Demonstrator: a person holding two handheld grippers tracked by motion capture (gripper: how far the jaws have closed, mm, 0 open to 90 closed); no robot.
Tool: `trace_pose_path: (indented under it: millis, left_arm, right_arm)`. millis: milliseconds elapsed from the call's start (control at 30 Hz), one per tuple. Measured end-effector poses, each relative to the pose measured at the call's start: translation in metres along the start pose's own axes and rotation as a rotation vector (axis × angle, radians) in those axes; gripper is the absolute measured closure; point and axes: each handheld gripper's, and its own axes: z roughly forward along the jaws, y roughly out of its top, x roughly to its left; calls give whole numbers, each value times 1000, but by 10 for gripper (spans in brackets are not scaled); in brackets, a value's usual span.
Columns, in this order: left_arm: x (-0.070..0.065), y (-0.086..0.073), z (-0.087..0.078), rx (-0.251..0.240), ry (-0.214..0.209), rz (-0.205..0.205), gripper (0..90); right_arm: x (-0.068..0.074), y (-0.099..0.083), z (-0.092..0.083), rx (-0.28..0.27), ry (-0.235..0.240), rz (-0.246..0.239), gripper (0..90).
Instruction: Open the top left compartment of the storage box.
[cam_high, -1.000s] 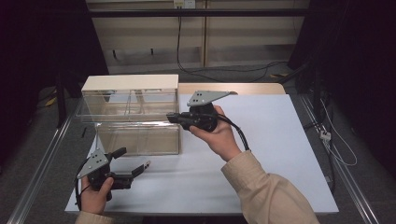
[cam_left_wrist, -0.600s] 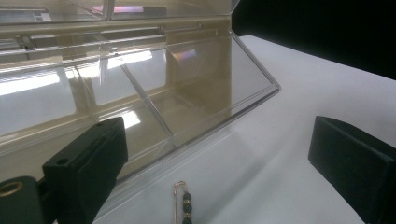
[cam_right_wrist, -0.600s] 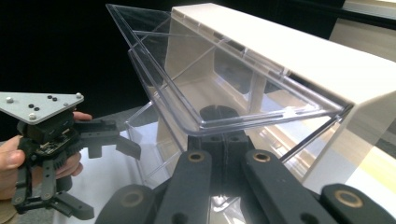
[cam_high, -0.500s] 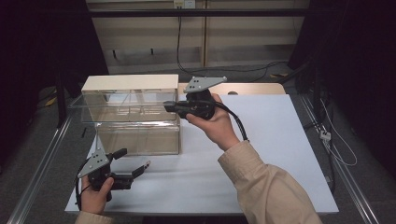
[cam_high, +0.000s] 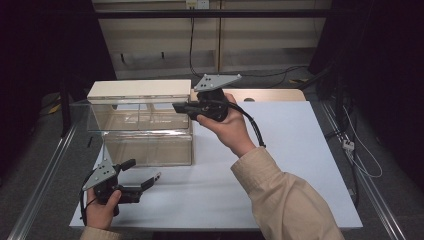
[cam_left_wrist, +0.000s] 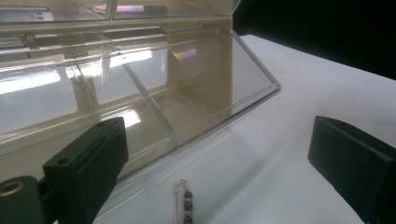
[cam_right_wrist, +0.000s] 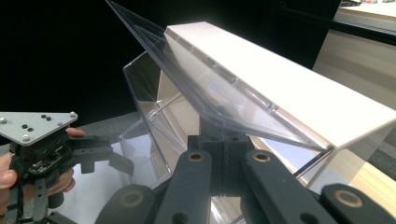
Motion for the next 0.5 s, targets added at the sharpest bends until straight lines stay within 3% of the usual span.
trace_pose_path:
  millis: [200,367,500]
  left_arm:
    - [-1,1,-1,-3,-15,-4,47]
    - [-2,1,-1,-7,-54,-15,60]
    - [-3,1,0,21,-80,-14,66]
  right_arm:
    - [-3,5,-1,-11,-13,10,900]
    - [-5,9,0,-14,-20,19,900]
    - [-7,11,0,-8,-23,19,900]
